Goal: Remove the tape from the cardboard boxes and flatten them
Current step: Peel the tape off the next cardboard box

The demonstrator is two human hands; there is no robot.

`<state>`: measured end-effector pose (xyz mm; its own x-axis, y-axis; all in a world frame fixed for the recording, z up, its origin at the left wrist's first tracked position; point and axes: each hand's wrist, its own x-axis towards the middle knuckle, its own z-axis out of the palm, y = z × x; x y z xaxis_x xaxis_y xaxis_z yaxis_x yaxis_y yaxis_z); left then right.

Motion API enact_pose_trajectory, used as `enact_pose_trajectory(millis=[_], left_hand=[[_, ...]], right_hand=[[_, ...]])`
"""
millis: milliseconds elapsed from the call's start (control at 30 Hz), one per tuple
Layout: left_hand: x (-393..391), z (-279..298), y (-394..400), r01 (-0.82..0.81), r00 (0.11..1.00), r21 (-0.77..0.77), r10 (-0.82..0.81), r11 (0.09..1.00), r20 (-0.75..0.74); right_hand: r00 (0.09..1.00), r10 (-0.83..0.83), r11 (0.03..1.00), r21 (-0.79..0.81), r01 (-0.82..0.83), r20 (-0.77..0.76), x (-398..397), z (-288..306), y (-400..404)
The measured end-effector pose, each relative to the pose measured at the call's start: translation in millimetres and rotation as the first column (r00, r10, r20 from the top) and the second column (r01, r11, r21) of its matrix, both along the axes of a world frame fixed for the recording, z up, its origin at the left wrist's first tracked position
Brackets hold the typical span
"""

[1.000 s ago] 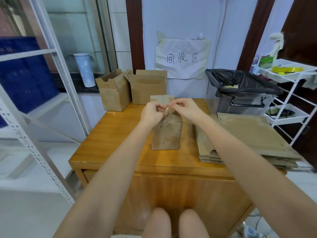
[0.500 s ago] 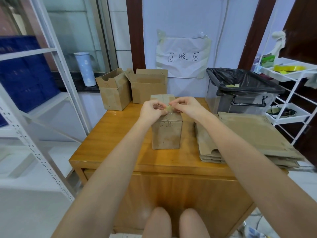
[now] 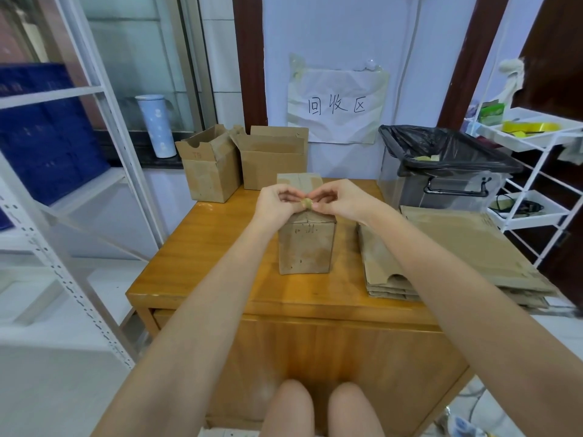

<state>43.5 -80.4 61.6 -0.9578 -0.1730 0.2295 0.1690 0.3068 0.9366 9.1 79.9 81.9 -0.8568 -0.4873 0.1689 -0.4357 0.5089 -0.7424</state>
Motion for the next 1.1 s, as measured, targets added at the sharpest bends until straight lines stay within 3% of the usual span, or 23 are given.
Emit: enact_pose_trajectory(millis=[733, 1100], left_hand=[[5, 2, -3, 0.038, 0.999, -0.04, -0.038, 0.998, 0.012], [-2, 0, 3, -0.077, 0.995, -0.107, 0.083, 0.991, 0.05]], right_hand=[[0.99, -0.086, 0.994, 0.049, 0.093, -0.115, -8, -12, -18], [0.995, -0.044, 0.998, 0.03, 0.047, -0.084, -5, -9, -11]])
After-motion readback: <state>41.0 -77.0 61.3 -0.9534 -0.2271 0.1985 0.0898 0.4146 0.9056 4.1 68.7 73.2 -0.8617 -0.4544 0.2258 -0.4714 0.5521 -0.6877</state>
